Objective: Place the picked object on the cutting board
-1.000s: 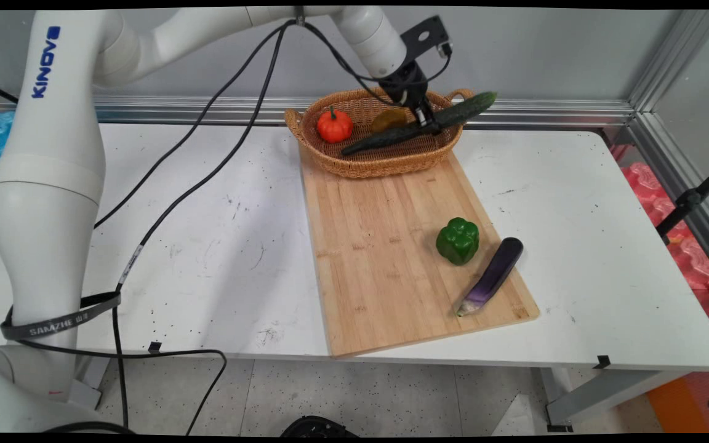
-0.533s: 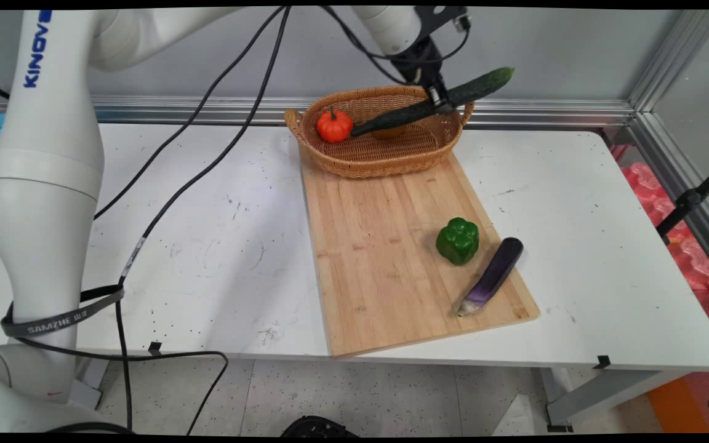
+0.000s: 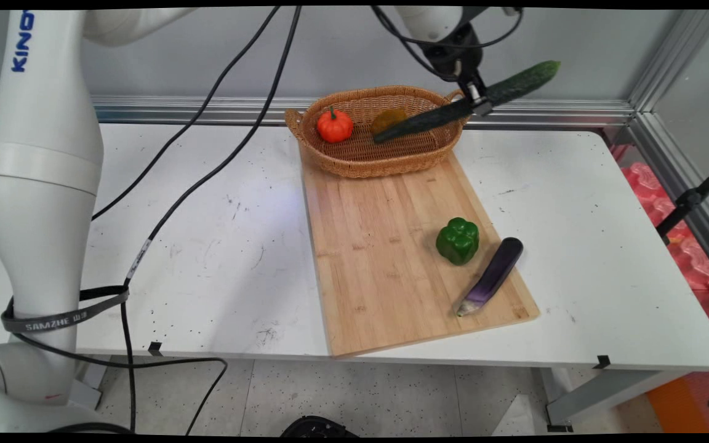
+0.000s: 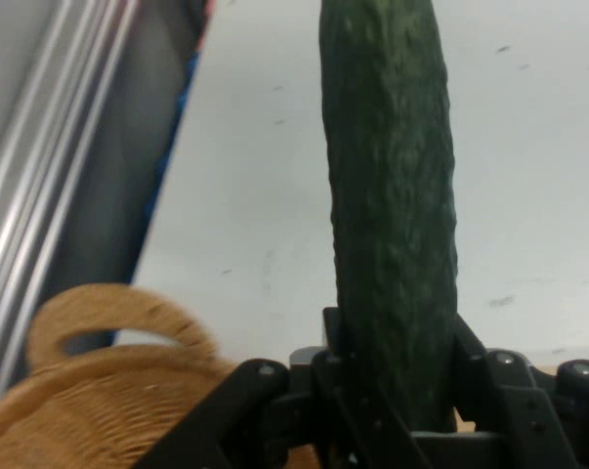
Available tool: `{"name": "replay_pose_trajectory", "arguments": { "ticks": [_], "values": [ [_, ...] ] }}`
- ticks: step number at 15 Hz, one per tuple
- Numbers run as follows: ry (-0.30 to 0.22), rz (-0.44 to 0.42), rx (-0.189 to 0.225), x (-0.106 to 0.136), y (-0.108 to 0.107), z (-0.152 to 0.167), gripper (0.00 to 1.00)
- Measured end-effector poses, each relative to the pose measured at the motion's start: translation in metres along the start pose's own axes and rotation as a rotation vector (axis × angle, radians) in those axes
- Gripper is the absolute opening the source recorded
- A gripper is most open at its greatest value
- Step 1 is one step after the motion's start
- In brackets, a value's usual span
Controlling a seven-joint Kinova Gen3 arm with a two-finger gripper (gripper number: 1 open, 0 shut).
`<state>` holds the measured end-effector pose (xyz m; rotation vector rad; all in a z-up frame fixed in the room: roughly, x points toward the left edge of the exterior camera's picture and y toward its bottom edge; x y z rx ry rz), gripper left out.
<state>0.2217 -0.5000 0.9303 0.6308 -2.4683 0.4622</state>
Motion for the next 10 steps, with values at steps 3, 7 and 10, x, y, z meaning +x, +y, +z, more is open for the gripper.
{"name": "replay_pose_trajectory", "arguments": {
  "ticks": [3, 7, 10],
  "values": [
    [-0.004, -0.020, -0.023, 0.010, 0.021, -0.007, 0.00],
    [-0.041, -0.058, -0.059, 0.006, 0.053, -0.015, 0.00],
    [-0.066, -0.075, -0.076, -0.003, 0.071, -0.016, 0.00]
  ]
}}
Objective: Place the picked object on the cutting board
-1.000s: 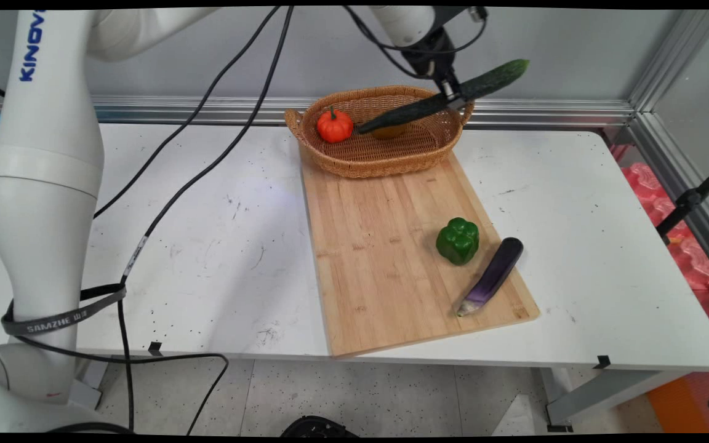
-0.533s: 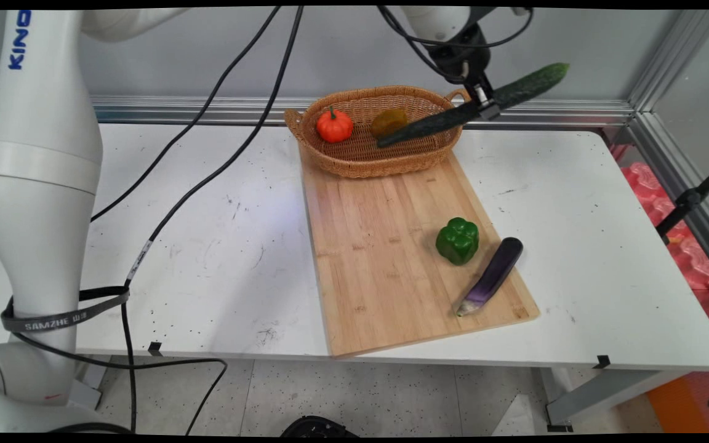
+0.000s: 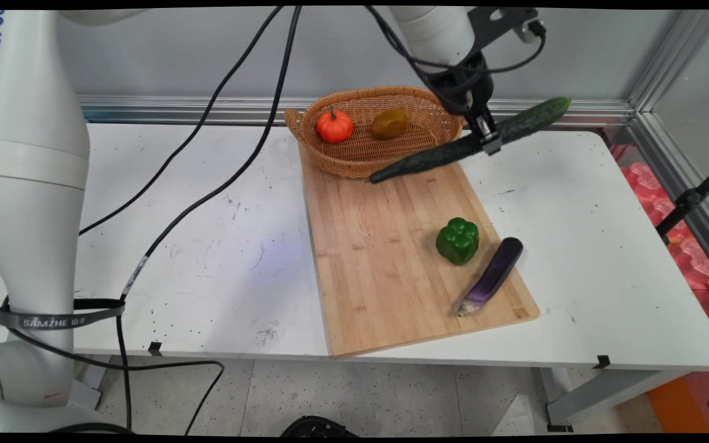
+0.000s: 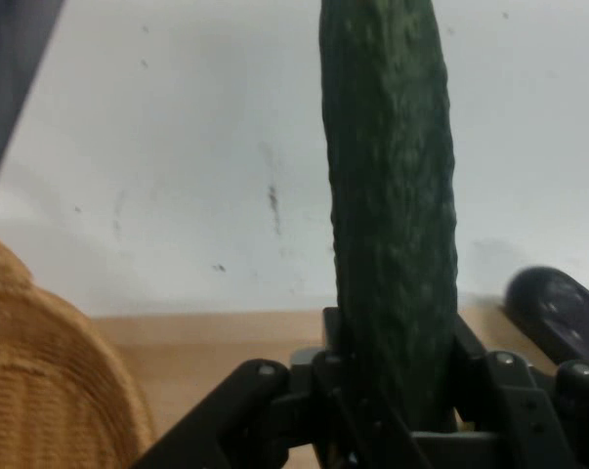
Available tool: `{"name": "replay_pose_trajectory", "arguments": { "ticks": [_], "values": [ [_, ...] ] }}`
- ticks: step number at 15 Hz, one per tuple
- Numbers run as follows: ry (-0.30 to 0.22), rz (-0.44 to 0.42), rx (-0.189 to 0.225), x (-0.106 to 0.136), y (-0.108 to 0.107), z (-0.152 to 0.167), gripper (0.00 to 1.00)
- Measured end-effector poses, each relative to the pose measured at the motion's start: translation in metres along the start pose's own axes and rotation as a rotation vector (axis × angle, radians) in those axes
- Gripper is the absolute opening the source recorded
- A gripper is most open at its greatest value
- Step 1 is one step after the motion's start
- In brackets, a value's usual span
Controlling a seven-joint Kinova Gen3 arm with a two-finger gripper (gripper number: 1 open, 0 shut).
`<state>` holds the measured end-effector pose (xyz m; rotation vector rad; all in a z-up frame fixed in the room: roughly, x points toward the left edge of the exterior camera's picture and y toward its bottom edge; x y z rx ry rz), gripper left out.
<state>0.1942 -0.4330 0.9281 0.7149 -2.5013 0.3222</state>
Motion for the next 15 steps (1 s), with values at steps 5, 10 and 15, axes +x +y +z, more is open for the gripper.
{"name": "replay_pose_trajectory", "arguments": {
  "ticks": [5, 10, 15],
  "values": [
    [-0.038, -0.026, -0.012, -0.021, 0.015, 0.005, 0.00],
    [-0.065, -0.060, -0.013, -0.041, 0.020, 0.015, 0.00],
    [-0.085, -0.082, -0.009, -0.058, 0.018, 0.027, 0.00]
  ]
}}
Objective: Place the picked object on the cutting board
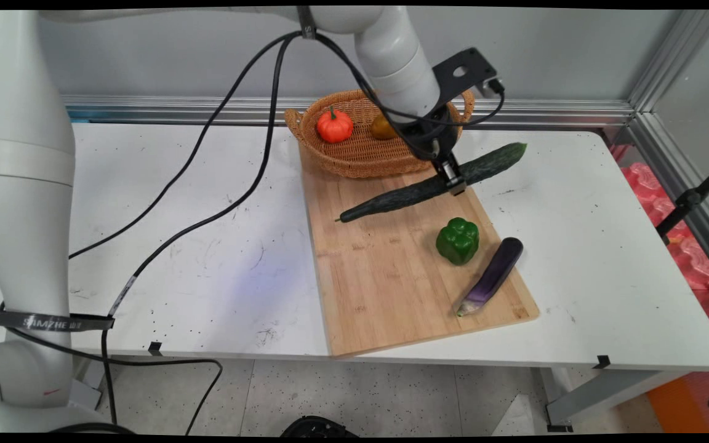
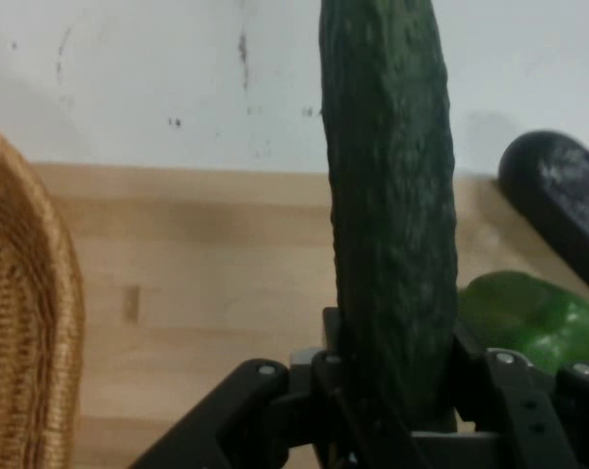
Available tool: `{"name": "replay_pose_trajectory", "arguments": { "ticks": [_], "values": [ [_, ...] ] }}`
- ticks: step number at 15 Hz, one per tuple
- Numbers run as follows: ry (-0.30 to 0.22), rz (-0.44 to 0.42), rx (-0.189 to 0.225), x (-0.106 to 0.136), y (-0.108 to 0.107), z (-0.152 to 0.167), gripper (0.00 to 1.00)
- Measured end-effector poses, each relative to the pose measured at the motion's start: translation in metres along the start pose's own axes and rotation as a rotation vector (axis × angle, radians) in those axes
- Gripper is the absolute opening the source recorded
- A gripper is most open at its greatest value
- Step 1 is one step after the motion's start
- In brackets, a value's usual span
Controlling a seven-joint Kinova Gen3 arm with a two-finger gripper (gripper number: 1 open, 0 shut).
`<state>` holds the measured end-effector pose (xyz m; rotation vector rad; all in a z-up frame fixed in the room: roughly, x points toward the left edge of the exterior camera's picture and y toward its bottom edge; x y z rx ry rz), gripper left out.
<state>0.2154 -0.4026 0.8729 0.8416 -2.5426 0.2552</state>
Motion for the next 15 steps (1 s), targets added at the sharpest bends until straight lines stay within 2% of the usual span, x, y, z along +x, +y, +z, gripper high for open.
{"name": "replay_pose_trajectory", "arguments": {
  "ticks": [8, 15],
  "values": [
    [-0.024, -0.008, -0.004, -0.024, -0.009, 0.023, 0.00],
    [-0.024, -0.024, -0.014, -0.040, -0.014, 0.043, 0.00]
  ]
}}
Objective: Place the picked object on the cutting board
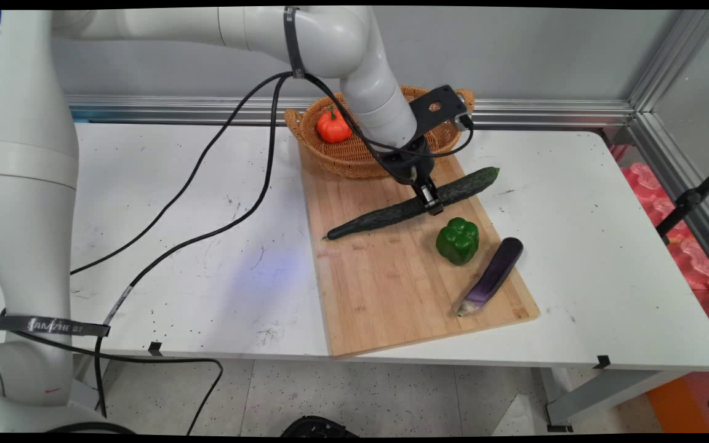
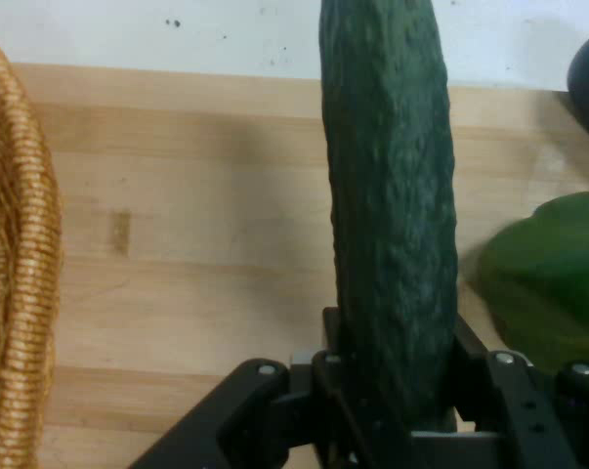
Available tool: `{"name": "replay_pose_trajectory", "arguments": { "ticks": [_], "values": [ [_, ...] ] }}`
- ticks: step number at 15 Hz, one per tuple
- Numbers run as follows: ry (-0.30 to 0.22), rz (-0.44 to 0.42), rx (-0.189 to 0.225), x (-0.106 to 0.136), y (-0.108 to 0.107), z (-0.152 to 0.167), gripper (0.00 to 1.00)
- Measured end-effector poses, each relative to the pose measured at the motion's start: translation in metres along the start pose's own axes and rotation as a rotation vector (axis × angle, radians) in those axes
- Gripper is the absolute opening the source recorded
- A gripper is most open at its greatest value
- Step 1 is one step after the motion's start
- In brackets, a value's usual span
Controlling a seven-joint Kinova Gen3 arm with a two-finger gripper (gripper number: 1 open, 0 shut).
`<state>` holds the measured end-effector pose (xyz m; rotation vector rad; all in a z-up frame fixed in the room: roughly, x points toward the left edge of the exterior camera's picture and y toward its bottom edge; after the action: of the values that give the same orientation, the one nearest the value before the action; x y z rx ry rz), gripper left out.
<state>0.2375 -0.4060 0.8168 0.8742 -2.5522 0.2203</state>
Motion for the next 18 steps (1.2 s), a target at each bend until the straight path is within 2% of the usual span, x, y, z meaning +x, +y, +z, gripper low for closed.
{"name": "replay_pose_trajectory", "arguments": {
  "ticks": [15, 16, 18],
  "values": [
    [0.022, -0.070, -0.025, -0.016, -0.001, 0.025, 0.00],
    [0.024, -0.073, -0.027, -0.016, 0.000, 0.026, 1.00],
    [0.026, -0.078, -0.028, -0.017, -0.001, 0.027, 1.00]
  ]
}}
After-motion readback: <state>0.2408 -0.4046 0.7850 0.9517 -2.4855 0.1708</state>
